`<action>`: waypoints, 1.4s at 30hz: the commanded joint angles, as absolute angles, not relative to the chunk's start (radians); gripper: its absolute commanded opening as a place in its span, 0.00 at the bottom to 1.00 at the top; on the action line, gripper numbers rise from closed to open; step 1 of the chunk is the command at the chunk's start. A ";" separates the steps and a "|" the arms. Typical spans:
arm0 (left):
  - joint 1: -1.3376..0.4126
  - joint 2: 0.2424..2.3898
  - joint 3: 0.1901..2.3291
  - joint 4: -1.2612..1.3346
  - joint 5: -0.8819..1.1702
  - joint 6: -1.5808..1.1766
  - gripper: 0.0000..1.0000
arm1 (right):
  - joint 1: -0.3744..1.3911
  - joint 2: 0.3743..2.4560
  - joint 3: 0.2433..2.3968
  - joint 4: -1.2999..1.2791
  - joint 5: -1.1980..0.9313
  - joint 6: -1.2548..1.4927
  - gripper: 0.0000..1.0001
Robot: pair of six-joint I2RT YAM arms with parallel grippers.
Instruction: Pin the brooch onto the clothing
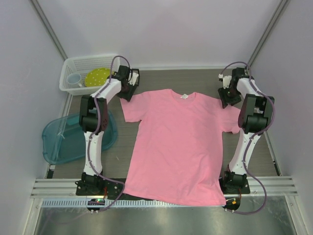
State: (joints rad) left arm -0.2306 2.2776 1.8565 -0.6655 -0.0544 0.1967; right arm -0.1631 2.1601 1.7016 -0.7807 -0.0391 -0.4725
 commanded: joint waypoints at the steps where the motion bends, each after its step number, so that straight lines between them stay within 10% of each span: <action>1: -0.227 2.313 1.936 -0.733 -0.054 0.219 0.54 | -0.155 2.082 1.715 -0.799 -0.064 -0.474 0.55; 5: -0.227 2.361 1.983 -0.799 -0.015 0.206 0.51 | -0.155 2.077 1.717 -0.804 -0.064 -0.480 0.55; 16: -0.207 2.332 1.944 -0.822 -0.021 0.204 0.00 | -0.156 2.075 1.709 -0.807 -0.072 -0.492 0.55; 42: -0.104 2.125 1.766 -0.670 -0.184 0.241 0.00 | -0.138 2.075 1.733 -0.827 -0.173 -0.491 0.58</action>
